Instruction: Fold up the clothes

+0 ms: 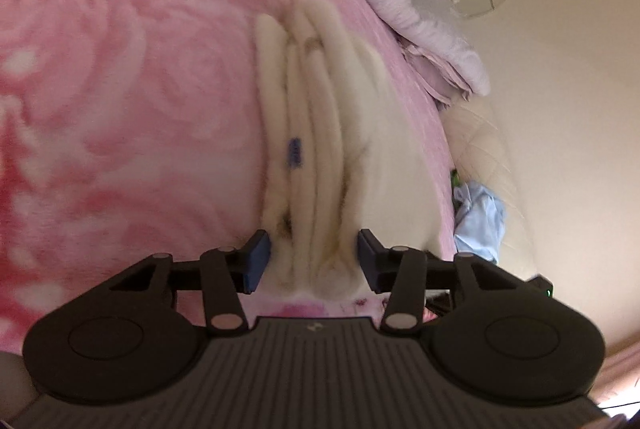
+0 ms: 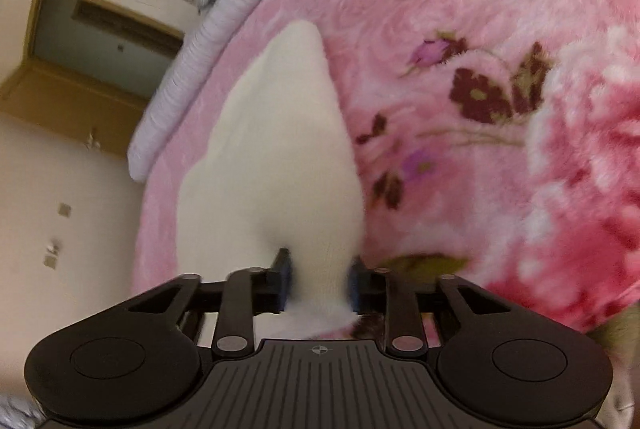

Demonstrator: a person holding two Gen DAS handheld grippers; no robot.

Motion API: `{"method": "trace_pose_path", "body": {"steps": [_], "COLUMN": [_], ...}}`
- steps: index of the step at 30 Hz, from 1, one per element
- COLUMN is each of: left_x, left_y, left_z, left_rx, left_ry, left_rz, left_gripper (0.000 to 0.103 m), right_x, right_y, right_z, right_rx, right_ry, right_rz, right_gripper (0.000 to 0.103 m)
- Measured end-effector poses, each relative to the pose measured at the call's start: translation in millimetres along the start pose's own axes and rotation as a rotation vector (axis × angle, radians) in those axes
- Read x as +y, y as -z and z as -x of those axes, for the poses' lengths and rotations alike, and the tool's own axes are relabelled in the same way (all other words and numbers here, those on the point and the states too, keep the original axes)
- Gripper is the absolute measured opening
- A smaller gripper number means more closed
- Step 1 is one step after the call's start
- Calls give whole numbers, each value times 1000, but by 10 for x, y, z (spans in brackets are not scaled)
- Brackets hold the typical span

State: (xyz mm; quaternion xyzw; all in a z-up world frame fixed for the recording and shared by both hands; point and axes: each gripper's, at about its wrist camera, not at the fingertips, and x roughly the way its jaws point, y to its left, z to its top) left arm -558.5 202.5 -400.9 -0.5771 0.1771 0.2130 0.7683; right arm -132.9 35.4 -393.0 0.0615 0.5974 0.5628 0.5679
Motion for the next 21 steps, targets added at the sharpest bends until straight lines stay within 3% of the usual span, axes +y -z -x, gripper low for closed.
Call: {"method": "trace_pose_path", "body": {"steps": [4,6,9,17,19,21], "left_x": [-117,-201,-328,-327,-303,-291], "left_y": [-240,-390,-614,-1094,-1092,-1062], "left_z": [115,177,270,-558,-645,-653], "left_rx": [-69,-111,-176,-165,-186,-213], "left_ry": [-38,-61,-96,-124,-82,-78], "left_rz": [-17,-39,-73,-4,-1,-37], "left_gripper": [41,51,52,52,45,13], "right_x": [281,338,400,437,439,463], "right_y": [-64,-192,-456,-1034,-1064,-1061], "right_z": [159,230,202,-487,-598,-640], "right_rx": [-14,-72,-156,-111,-105,-85], "right_ry": [83,100,101,147,146,117], "right_rz": [190,223,208,146,147,164], "right_gripper": [40,40,40,40,40,36]}}
